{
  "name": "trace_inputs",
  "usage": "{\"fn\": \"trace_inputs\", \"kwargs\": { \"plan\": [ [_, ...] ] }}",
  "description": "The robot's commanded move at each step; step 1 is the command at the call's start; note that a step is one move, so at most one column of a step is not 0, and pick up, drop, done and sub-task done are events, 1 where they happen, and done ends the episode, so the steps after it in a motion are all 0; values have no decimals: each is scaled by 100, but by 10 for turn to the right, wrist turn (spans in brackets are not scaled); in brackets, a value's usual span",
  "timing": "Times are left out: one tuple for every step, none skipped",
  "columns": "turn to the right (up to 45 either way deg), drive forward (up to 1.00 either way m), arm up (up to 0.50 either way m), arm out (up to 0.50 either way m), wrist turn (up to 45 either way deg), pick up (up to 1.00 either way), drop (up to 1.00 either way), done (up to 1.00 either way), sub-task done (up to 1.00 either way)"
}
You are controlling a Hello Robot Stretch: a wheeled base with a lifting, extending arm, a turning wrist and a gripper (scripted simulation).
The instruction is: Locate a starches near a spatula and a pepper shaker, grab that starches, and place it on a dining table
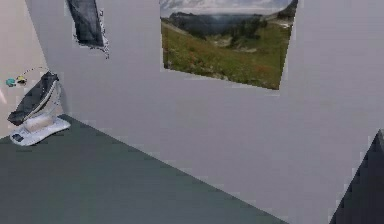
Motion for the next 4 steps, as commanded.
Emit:
{"fn": "trace_inputs", "kwargs": {
  "plan": [
    [0, 0, 0, 0, 450, 0, 0, 0, 0],
    [0, 0, 0, 0, 60, 0, 0, 0, 0],
    [0, 0, -12, 0, 0, 0, 0, 0, 0],
    [0, 0, 0, 0, 0, 100, 0, 0, 0]
  ]
}}
